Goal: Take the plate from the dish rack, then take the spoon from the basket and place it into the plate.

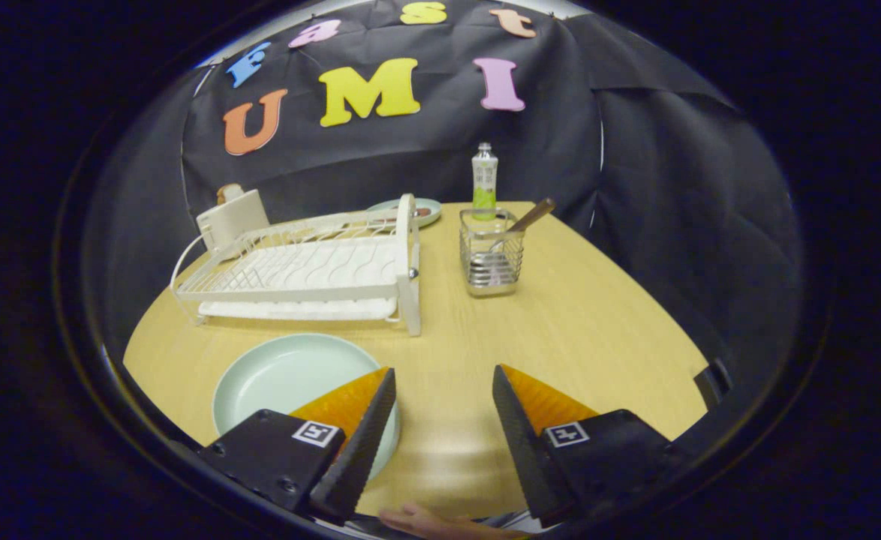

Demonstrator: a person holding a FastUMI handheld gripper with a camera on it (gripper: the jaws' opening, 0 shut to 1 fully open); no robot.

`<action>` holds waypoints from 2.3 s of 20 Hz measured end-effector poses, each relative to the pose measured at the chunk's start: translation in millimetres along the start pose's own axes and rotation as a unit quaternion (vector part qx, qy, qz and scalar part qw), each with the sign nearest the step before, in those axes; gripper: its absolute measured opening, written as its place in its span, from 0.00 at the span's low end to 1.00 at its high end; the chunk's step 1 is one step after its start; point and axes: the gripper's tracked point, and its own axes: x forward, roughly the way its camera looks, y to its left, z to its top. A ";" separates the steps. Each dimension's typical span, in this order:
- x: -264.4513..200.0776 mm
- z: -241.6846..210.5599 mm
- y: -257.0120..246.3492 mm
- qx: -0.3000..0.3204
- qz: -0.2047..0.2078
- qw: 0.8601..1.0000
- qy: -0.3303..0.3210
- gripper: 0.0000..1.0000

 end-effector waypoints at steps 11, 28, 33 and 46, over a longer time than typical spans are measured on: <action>47.7 81.2 -52.7 0.027 0.031 0.991 -0.124 1.00; 138.2 143.2 -59.2 0.069 0.028 0.985 -0.153 0.23; 122.4 168.2 -60.4 0.081 0.018 0.980 -0.179 0.14; -20.6 206.6 1.5 0.020 0.050 0.960 -0.276 0.13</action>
